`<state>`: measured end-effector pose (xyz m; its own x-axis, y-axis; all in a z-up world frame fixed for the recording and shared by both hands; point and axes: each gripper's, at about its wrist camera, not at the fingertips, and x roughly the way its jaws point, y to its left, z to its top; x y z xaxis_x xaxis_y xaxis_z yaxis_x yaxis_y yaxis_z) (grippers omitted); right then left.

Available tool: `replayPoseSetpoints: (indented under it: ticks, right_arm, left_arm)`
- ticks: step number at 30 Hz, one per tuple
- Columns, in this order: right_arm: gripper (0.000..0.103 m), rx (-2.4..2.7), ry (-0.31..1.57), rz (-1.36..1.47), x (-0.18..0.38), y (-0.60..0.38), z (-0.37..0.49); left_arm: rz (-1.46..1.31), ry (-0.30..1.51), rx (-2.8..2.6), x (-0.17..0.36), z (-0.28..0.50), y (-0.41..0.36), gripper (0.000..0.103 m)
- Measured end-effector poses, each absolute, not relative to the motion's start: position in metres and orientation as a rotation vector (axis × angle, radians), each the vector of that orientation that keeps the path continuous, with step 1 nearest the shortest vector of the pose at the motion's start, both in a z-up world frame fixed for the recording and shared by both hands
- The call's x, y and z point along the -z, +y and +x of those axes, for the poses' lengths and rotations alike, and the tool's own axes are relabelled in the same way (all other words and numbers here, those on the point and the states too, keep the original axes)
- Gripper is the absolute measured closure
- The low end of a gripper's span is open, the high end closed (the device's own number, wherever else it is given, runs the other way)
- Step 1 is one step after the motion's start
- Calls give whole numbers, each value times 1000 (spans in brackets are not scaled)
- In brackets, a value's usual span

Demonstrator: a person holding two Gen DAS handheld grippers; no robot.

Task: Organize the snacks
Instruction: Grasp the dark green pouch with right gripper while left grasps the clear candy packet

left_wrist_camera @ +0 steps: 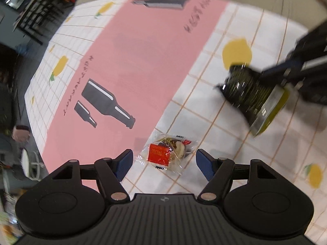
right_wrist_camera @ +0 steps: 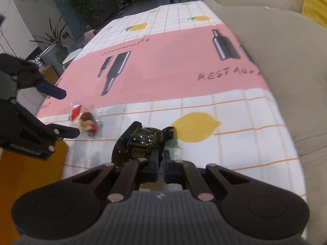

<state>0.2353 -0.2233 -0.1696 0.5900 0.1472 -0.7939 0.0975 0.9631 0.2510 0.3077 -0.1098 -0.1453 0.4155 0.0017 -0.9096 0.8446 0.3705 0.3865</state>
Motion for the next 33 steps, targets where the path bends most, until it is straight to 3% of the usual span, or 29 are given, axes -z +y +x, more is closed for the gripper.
replayPoseSetpoints:
  ticks: [4, 5, 6, 7, 15, 23, 29, 33]
  right_arm:
    - [93, -39, 921, 294, 169, -232, 234]
    - [88, -38, 912, 294, 169, -233, 234]
    - [73, -40, 905, 297, 168, -234, 236]
    - [65, -43, 899, 303, 168, -234, 237]
    - [38, -79, 882, 326, 168, -226, 246]
    - [31, -100, 909, 244, 176, -207, 261]
    - [30, -112, 925, 218, 182, -203, 262]
    - [43, -111, 920, 183, 182, -201, 261]
  left_arm:
    - [1134, 1055, 651, 161, 313, -122, 24]
    - [1149, 1061, 652, 163, 314, -124, 24]
    - [1164, 1065, 654, 166, 315, -126, 24]
    - [1178, 1065, 650, 168, 315, -127, 24]
    - [1237, 1096, 603, 181, 327, -131, 28]
    - [1153, 1131, 600, 180, 333, -129, 49]
    - [1006, 1177, 621, 174, 329, -131, 55]
    - [914, 1211, 617, 171, 322, -133, 57]
